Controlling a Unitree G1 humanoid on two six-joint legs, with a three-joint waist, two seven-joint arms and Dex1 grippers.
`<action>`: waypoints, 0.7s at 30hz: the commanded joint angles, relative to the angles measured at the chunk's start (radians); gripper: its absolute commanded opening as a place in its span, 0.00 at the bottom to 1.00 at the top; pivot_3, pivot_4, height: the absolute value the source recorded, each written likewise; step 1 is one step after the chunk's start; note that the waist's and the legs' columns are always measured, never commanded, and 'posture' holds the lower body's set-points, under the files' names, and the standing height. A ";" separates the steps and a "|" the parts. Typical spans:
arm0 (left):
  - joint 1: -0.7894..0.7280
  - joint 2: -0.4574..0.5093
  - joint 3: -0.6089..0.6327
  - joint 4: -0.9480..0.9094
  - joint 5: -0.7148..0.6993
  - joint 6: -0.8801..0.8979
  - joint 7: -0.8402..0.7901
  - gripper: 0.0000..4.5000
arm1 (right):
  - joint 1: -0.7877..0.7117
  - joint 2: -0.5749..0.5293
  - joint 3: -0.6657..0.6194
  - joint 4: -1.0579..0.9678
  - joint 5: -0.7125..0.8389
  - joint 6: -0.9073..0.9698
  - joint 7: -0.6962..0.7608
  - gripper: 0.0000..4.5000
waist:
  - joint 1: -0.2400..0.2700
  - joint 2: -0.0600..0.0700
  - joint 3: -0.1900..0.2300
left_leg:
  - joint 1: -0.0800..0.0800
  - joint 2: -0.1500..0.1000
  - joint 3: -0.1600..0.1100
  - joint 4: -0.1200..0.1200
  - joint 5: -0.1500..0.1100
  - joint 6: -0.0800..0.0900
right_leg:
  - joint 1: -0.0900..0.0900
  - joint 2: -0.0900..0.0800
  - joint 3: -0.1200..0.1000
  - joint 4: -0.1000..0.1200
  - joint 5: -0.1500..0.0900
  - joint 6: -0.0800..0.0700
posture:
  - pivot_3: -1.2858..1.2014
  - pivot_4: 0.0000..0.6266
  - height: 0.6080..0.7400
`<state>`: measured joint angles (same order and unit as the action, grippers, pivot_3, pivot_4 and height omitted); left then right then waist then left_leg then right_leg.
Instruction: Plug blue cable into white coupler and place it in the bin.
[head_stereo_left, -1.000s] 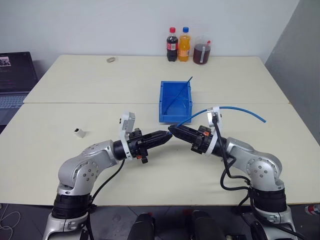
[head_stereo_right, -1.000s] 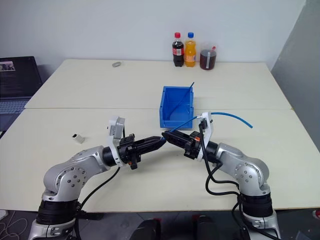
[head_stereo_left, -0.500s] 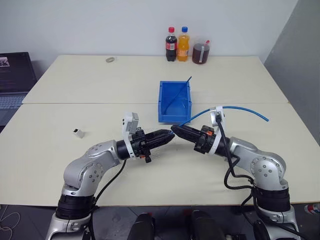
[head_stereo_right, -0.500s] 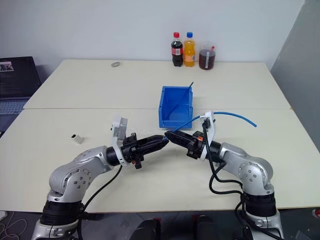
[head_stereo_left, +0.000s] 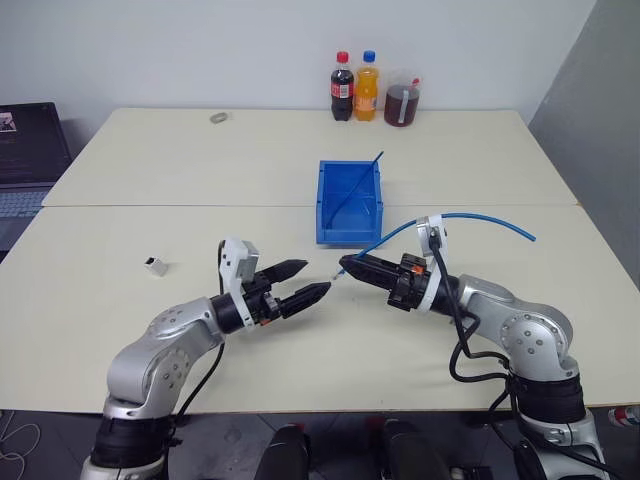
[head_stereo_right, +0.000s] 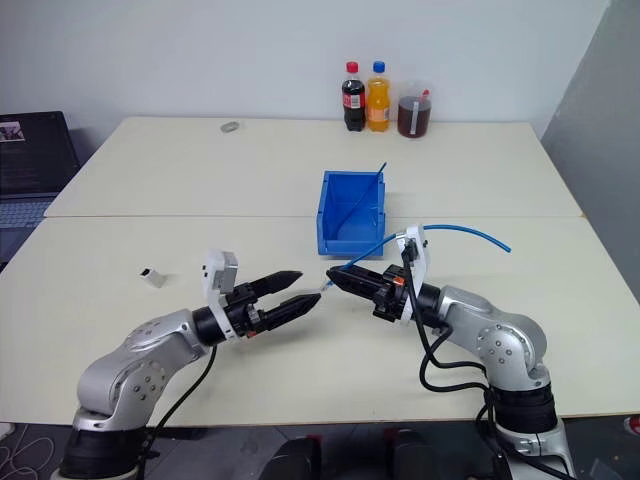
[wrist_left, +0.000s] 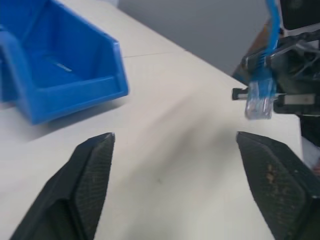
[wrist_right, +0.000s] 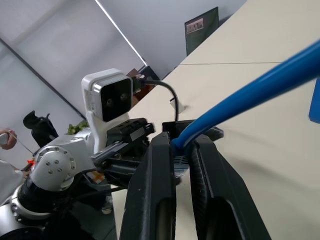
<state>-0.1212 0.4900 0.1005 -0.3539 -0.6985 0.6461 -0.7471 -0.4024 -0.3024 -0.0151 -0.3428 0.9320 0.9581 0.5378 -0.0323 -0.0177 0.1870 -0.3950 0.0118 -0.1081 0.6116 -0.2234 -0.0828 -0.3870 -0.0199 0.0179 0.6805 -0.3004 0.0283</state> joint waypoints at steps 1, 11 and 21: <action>0.118 -0.015 0.028 -0.104 0.073 -0.070 0.092 1.00 | 0.012 -0.022 -0.015 0.000 -0.026 -0.050 0.027 0.02 | -0.001 0.000 0.000 | 0.000 0.000 0.000 0.000 0.000 0.000 | 0.000 0.000 0.000 0.000 0.000 0.000 | 0.52 0.24 1.00; 0.237 -0.361 0.071 -0.157 0.527 -0.207 0.786 1.00 | 0.039 -0.049 -0.020 0.008 -0.053 -0.087 0.043 0.02 | 0.005 -0.001 0.000 | -0.001 0.000 0.000 0.001 0.000 0.000 | 0.000 0.000 0.001 0.000 0.002 -0.001 | 0.52 0.24 1.00; -0.015 -0.565 0.195 0.060 0.628 -0.158 1.162 1.00 | 0.011 -0.073 -0.021 0.033 -0.051 -0.086 0.056 0.02 | 0.007 -0.002 0.000 | -0.002 -0.001 -0.001 0.003 0.000 0.000 | 0.000 0.000 -0.001 0.000 0.002 0.001 | 0.52 0.24 1.00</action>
<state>-0.0826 -0.0594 0.2558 -0.3201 -0.0803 0.4908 0.3538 -0.3722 -0.3713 -0.0178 -0.2961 0.8762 0.8844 0.5740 -0.0257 -0.0192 0.1866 -0.3969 0.0105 -0.1089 0.6152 -0.2233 -0.0827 -0.3867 -0.0199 0.0169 0.6809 -0.2981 0.0290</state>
